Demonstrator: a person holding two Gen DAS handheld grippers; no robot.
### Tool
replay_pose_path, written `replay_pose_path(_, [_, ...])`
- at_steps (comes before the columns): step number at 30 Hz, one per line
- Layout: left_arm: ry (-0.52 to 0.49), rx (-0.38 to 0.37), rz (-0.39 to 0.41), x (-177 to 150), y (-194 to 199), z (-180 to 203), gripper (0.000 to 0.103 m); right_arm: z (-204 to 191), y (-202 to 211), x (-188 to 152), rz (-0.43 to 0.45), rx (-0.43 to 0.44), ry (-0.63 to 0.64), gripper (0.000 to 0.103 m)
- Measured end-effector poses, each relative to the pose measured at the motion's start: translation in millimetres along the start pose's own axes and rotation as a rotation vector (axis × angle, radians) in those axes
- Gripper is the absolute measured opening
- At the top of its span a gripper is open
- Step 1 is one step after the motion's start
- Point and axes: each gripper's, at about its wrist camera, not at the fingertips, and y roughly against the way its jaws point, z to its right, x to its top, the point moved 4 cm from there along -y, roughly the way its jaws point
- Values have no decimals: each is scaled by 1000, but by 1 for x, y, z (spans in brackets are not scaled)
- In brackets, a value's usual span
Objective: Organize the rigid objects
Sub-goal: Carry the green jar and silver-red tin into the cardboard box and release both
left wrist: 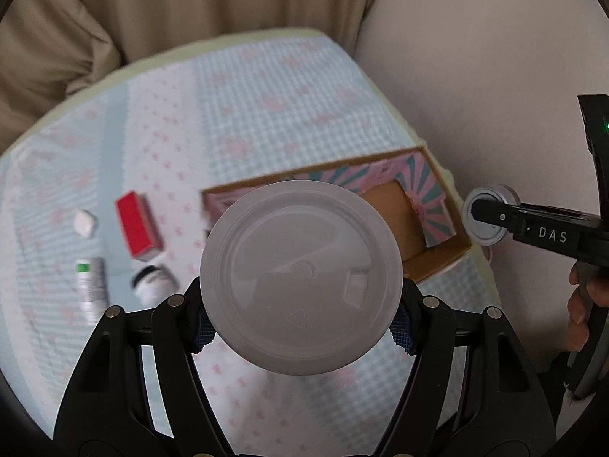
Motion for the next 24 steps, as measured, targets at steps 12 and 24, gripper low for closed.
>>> replay_pose_path(12, [-12, 52, -176, 1, -124, 8, 68, 12, -107, -3, -110, 29, 84, 39])
replay_pose_path(24, [-135, 68, -195, -6, -108, 6, 103, 23, -100, 7, -64, 207, -48, 103])
